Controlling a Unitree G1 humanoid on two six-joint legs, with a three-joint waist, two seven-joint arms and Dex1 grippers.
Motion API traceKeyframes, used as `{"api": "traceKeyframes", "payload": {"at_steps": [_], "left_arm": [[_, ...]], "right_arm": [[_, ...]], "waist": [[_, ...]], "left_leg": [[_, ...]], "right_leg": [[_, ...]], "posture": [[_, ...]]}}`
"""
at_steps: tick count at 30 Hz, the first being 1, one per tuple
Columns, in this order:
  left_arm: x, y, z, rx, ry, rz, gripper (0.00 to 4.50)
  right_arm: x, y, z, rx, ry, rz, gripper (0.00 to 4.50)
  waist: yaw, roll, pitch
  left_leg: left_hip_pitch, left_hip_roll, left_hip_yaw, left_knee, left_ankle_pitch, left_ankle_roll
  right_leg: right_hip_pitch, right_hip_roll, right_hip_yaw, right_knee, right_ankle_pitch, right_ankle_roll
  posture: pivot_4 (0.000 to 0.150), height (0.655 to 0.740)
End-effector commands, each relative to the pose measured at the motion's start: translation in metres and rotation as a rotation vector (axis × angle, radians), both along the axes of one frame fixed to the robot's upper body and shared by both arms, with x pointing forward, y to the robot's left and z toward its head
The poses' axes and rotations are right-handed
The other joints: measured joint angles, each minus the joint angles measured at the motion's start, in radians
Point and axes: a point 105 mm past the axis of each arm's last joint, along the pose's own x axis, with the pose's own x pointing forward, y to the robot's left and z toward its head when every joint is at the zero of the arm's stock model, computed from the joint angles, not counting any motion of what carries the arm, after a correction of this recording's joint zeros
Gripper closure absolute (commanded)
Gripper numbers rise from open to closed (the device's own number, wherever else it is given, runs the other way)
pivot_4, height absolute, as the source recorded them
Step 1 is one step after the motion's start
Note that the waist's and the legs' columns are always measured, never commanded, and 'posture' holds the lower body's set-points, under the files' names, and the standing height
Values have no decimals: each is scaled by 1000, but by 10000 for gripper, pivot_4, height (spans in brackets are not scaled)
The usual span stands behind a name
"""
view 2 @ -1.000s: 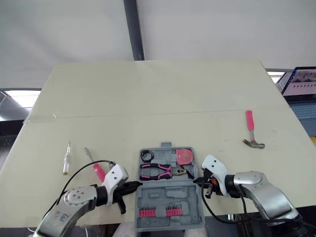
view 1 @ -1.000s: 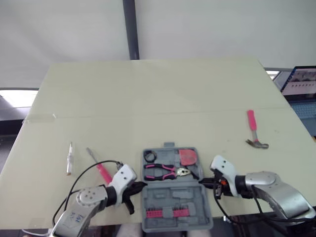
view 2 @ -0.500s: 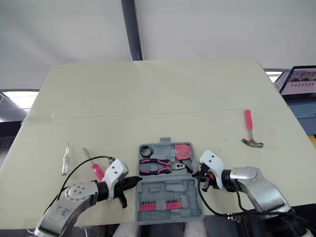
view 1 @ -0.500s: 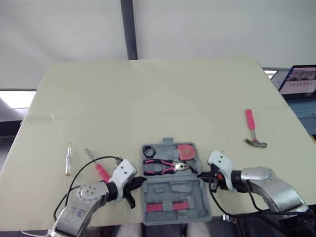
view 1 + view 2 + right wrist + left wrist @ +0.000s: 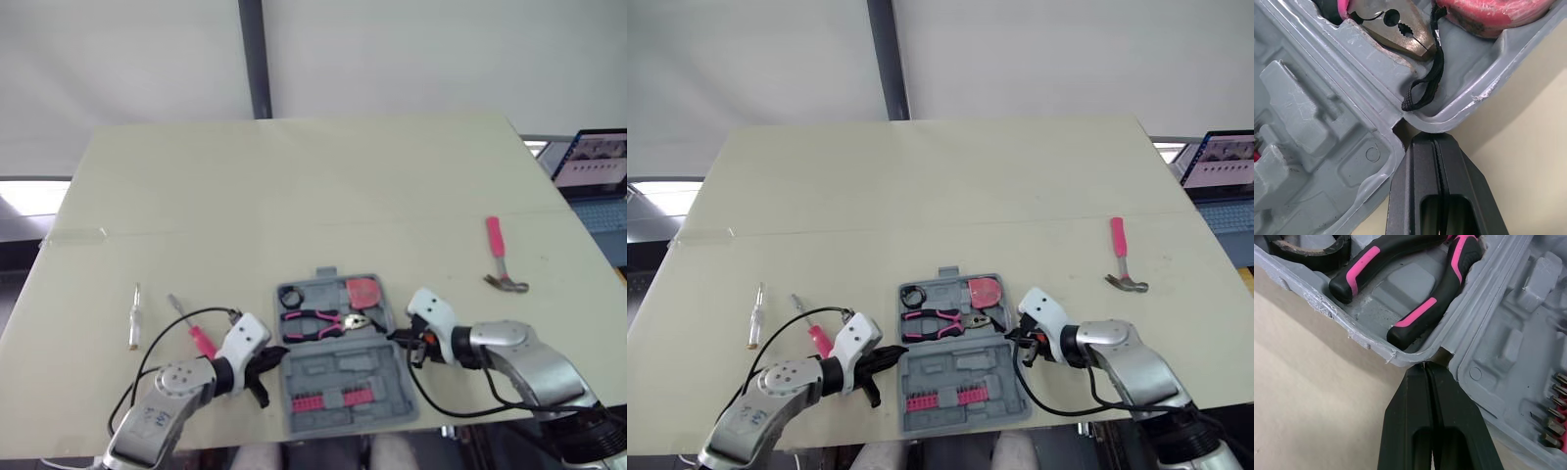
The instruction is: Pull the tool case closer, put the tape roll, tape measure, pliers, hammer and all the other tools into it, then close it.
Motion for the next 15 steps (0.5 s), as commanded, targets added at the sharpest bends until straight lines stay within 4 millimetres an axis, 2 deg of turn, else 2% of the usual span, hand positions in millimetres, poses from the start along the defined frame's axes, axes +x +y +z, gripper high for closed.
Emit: {"api": "traceKeyframes", "payload": {"at_steps": [1,15], "left_arm": [[5,-11,12,-40,-59,-36,44284],[16,-10,11,-36,-80,-13,44284]], "right_arm": [[2,7,0,8,-21,7,45000],[10,10,-2,-18,-33,3,45000]], "waist": [[0,0,0],[-1,0,0]], "left_leg": [[0,0,0,0,0,0],[0,0,0,0,0,0]], "right_leg": [[0,0,0,0,0,0],[0,0,0,0,0,0]], "posture": [[1500,7400],[1500,7400]]}}
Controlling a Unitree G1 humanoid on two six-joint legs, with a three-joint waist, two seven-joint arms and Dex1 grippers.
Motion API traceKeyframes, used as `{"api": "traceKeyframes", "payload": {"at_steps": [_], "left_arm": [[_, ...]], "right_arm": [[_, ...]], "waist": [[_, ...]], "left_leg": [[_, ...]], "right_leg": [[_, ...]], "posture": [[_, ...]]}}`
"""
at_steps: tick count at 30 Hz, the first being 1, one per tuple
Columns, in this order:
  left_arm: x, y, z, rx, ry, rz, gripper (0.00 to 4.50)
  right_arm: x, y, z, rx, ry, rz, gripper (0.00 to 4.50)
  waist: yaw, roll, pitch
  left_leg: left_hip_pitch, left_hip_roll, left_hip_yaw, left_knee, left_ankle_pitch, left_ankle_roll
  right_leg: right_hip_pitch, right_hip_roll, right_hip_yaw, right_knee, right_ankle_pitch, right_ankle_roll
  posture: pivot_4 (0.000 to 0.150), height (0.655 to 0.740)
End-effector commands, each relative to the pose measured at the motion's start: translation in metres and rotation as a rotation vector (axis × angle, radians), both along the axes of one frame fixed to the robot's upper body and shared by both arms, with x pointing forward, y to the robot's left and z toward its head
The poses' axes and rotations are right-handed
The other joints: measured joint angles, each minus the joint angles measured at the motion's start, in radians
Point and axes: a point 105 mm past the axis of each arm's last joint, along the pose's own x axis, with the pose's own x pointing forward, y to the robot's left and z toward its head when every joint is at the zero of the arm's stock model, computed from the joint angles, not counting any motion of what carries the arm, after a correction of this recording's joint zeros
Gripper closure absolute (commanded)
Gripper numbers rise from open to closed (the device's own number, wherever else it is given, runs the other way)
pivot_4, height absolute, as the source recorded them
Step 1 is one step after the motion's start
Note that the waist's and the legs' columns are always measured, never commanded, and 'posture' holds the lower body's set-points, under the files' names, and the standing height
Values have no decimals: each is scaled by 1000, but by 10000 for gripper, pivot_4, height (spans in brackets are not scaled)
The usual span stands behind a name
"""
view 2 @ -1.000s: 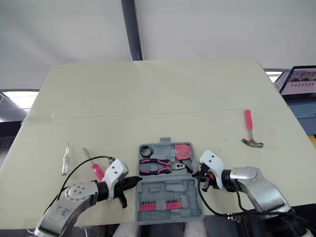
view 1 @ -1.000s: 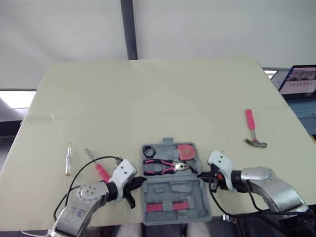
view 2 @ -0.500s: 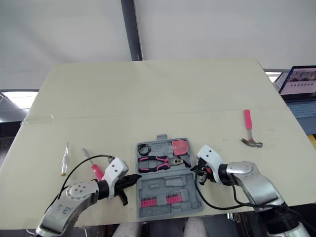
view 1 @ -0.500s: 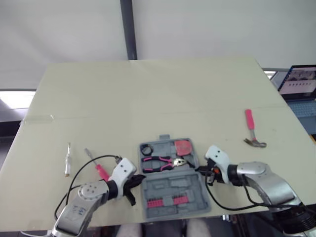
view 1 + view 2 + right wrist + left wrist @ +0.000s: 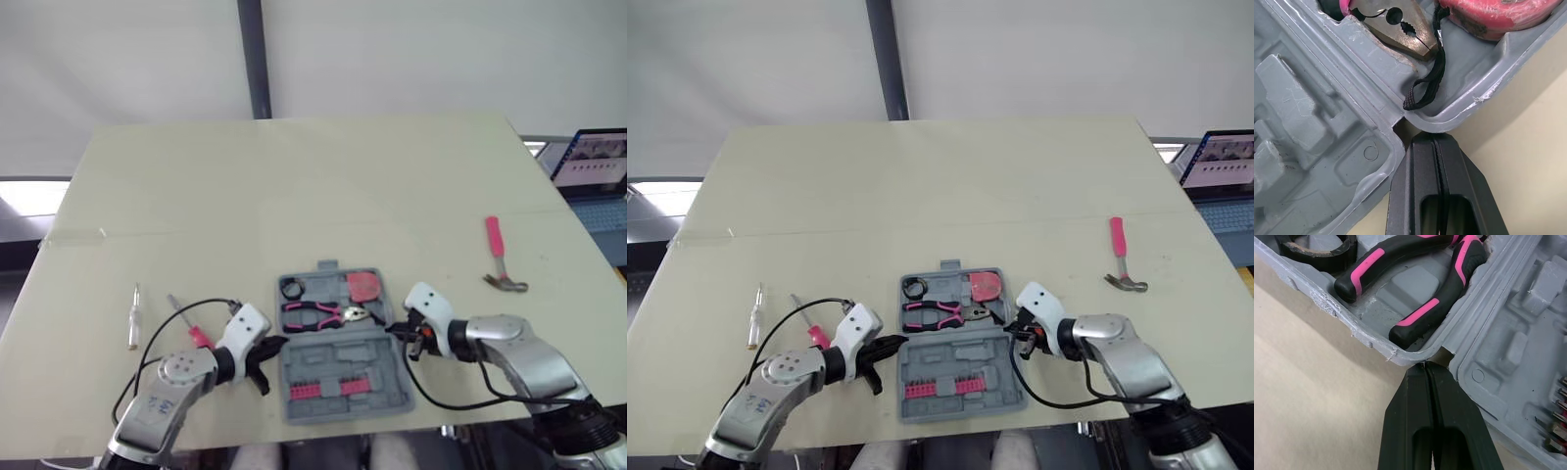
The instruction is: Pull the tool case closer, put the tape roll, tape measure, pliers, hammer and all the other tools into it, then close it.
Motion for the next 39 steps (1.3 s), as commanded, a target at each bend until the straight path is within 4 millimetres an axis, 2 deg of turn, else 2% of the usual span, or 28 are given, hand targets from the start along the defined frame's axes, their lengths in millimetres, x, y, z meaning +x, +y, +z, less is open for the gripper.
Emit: {"api": "traceKeyframes", "payload": {"at_steps": [1,13,27,31,39], "left_arm": [[3,-10,9,-31,-50,-26,44284],[12,-7,10,-20,-76,4,44284],[13,-6,7,-16,-77,8,44284],[11,-7,6,-14,-73,6,44284],[6,5,10,19,-68,3,44284]], "right_arm": [[1,10,-5,-3,-6,14,45000],[3,11,-5,-11,-5,18,45000],[2,12,-7,-10,-7,10,45000],[1,10,-9,-17,0,3,45000],[1,-11,-12,-67,0,-46,45000]], "waist": [[0,0,0],[-1,-1,0],[-2,-1,-1],[-2,-1,-1],[-1,-1,-1]], "left_leg": [[0,0,0,0,0,0],[0,0,0,0,0,0],[1,0,0,0,0,0],[1,0,0,0,0,0],[1,0,0,0,0,0]], "right_leg": [[0,0,0,0,0,0],[0,0,0,0,0,0],[0,0,0,0,0,0],[0,0,0,0,0,0],[0,0,0,0,0,0]], "posture": [[1500,7400],[1500,7400],[1500,7400],[1500,7400],[1500,7400]]}}
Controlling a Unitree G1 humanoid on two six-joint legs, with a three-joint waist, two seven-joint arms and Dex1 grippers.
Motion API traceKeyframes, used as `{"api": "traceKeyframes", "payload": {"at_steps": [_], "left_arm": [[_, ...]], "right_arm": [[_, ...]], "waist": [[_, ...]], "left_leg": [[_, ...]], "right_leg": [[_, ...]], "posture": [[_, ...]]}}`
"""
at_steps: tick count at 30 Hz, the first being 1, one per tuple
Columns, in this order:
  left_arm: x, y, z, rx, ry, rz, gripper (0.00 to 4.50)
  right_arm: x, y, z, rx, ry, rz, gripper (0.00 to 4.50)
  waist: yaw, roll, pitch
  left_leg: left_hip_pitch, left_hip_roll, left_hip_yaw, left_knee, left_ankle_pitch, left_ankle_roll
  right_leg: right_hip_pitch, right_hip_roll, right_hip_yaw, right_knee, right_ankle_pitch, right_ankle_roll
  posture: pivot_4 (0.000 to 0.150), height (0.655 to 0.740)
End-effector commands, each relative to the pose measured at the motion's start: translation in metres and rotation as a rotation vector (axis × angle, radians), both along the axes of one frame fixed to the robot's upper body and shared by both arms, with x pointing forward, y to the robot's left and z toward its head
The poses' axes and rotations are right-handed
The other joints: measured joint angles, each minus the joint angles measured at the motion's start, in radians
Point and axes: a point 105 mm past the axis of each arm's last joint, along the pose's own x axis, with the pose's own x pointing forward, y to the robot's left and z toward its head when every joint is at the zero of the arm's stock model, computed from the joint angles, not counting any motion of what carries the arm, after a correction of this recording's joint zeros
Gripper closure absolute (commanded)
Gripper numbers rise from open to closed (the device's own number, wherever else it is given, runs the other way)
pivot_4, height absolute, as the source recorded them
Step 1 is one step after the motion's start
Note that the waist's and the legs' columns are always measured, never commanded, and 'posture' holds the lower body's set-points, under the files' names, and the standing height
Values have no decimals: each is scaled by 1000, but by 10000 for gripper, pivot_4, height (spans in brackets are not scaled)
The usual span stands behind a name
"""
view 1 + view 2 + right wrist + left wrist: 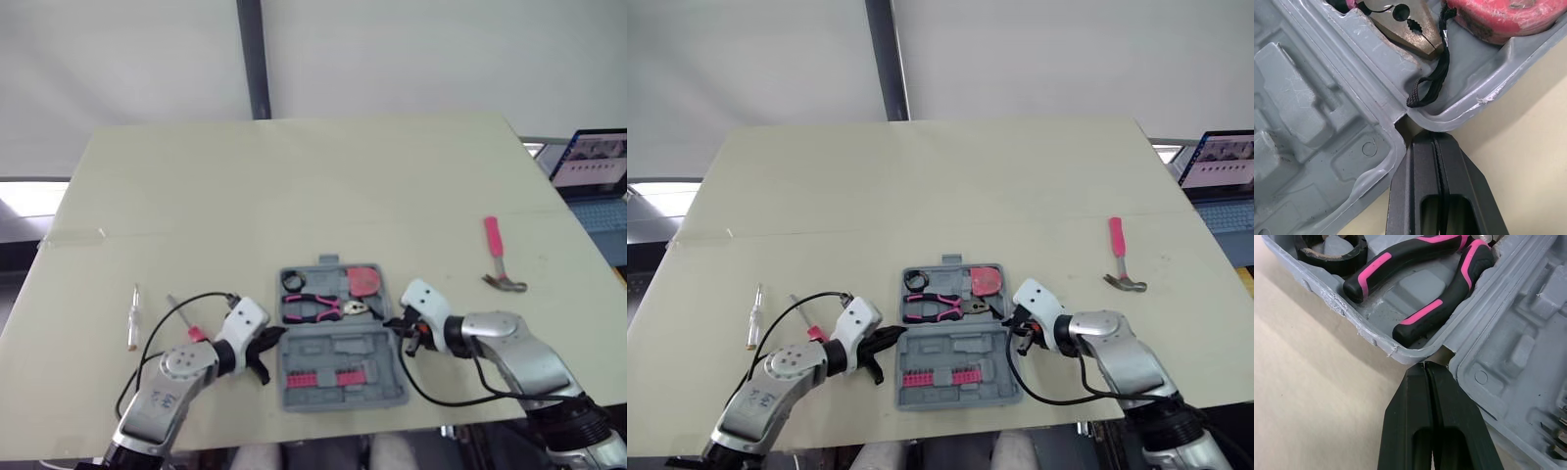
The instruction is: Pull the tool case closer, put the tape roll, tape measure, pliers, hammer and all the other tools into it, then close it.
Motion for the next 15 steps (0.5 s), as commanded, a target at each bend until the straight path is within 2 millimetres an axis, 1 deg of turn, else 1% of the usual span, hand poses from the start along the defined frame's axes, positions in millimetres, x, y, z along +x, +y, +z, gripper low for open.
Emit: {"api": "traceKeyframes", "payload": {"at_steps": [1,4,7,8,10,11,12,15], "left_arm": [[-4,2,8,5,-22,-16,44284],[-6,10,14,17,-33,-4,44284],[-13,18,26,4,-47,10,44284],[-16,20,33,-17,-57,14,44284],[-27,18,50,-101,-78,-21,44284],[-33,20,56,-120,-82,-34,44284],[-40,23,59,-122,-89,-43,44284],[-52,33,63,-136,-86,-51,44284]], "right_arm": [[-4,-13,-11,-37,32,-49,45000],[-6,-21,-4,-34,23,-78,45000],[-6,-32,12,5,-7,-110,45000],[-7,-34,20,38,-20,-114,45000],[-11,-37,36,119,-32,-113,45000],[-14,-39,42,145,-39,-105,45000],[-17,-42,46,154,-51,-99,45000],[-17,-52,57,153,-151,-118,45000]], "waist": [[1,0,0],[4,0,0],[8,0,0],[7,0,1],[5,0,1],[4,0,2],[3,1,2],[1,2,3]], "left_leg": [[0,0,0,0,0,0],[0,0,0,0,0,0],[-2,0,-2,0,0,0],[-3,-1,-2,0,0,0],[-4,0,-2,0,0,0],[-5,0,-2,0,0,0],[-6,0,-2,0,0,0],[-5,1,-1,-1,0,0]], "right_leg": [[0,0,0,0,0,0],[0,0,0,0,0,0],[-1,0,-1,-1,0,0],[-1,0,-1,-1,0,0],[-2,0,-1,-1,0,0],[-3,0,-1,-1,0,0],[-4,0,-2,-1,0,0],[-4,0,-2,-1,0,0]], "posture": [[1500,7400],[1500,7400],[1500,7400],[1500,7400],[1500,7400],[1500,7400],[1500,7400],[1500,7400]]}}
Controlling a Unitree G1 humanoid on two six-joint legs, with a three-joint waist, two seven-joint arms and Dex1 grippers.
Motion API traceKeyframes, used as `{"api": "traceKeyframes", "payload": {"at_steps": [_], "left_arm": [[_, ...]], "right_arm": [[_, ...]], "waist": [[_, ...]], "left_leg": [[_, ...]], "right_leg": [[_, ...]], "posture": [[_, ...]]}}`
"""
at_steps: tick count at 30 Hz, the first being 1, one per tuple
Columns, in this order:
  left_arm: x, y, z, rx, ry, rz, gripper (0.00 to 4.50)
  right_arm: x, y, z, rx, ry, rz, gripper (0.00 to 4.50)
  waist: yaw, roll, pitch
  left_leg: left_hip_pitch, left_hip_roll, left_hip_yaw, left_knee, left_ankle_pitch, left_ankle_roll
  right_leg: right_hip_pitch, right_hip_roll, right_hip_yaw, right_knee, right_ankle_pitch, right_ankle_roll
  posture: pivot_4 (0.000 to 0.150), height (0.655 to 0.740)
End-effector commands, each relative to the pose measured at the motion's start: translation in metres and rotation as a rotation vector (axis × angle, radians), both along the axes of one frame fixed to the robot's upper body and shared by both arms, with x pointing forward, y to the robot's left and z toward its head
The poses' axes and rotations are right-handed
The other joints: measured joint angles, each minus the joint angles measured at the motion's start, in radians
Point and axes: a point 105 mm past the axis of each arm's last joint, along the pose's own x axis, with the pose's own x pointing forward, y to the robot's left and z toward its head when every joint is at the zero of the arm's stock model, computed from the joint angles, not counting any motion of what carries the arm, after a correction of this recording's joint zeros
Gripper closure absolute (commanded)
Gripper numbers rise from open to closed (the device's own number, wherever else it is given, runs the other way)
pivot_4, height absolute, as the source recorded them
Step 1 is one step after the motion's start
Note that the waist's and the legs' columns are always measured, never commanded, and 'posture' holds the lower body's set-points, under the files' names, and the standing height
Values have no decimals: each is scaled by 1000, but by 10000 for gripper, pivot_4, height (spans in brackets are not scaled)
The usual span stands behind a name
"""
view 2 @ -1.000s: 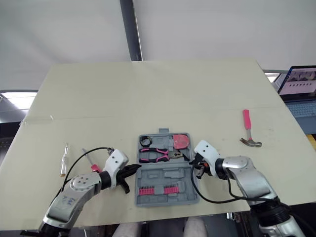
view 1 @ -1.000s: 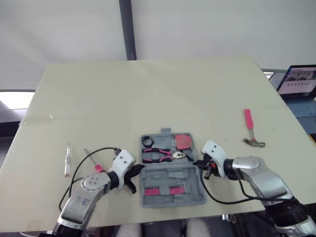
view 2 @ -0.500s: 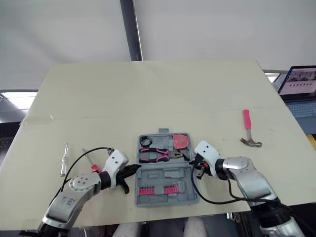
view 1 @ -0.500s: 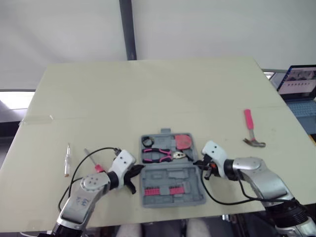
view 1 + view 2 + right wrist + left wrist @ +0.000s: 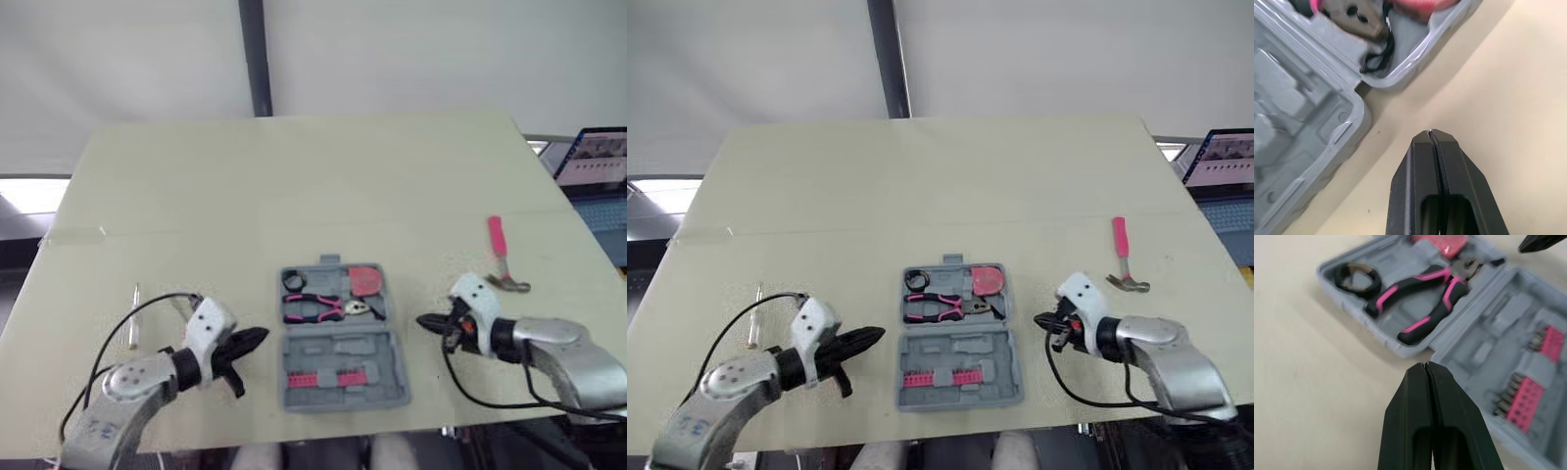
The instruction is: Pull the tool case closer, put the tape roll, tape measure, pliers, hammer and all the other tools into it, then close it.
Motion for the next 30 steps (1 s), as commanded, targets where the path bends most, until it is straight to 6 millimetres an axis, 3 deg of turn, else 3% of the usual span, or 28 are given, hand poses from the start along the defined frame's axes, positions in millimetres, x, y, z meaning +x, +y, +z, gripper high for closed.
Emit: {"api": "traceKeyframes", "payload": {"at_steps": [1,4,8,9,12,18,19,24,30], "left_arm": [[-17,9,14,-43,-37,-20,44284],[-38,29,16,-43,-76,52,44284],[-64,54,8,-46,-75,116,44284],[-70,65,4,-37,-67,170,44790],[-84,85,-6,-34,-26,253,37005],[-110,88,-9,-22,-22,230,6898],[-116,88,-11,-24,-10,215,2396],[-130,97,-17,-2,-14,227,1059],[-133,91,-24,-17,-27,220,1059]], "right_arm": [[-5,-10,20,-18,-154,17,45000],[-31,-28,8,-110,-110,82,45000],[-55,-34,6,-81,2,76,45000],[-60,-37,8,-46,13,54,42494],[-72,-44,12,23,38,12,32690],[-88,-53,11,50,33,5,2200],[-88,-56,11,48,26,-3,0],[-91,-67,11,38,11,-17,0],[-82,-68,10,42,1,-22,0]], "waist": [[2,0,0],[5,0,1],[5,-2,2],[5,-2,2],[5,-2,2],[4,-4,4],[4,-4,4],[2,-4,4],[3,-4,4]], "left_leg": [[0,0,0,0,0,0],[0,-1,1,0,0,0],[-1,0,2,0,-1,2],[0,0,2,0,-1,1],[3,0,1,0,-1,1],[1,0,1,0,-3,2],[1,0,1,0,-3,3],[0,0,2,0,-4,3],[1,0,2,0,-4,3]], "right_leg": [[0,0,0,0,0,0],[0,0,1,-1,0,0],[1,0,0,-4,0,0],[2,0,0,-3,0,0],[4,0,1,-9,0,0],[4,0,1,-11,0,-1],[3,0,1,-11,0,-1],[2,0,1,-11,0,-1],[3,0,1,-10,0,-1]], "posture": [[1500,7400],[1500,7400],[1500,7400],[1500,7400],[1500,7400],[1500,7400],[1500,7400],[1500,7400],[1500,7400]]}}
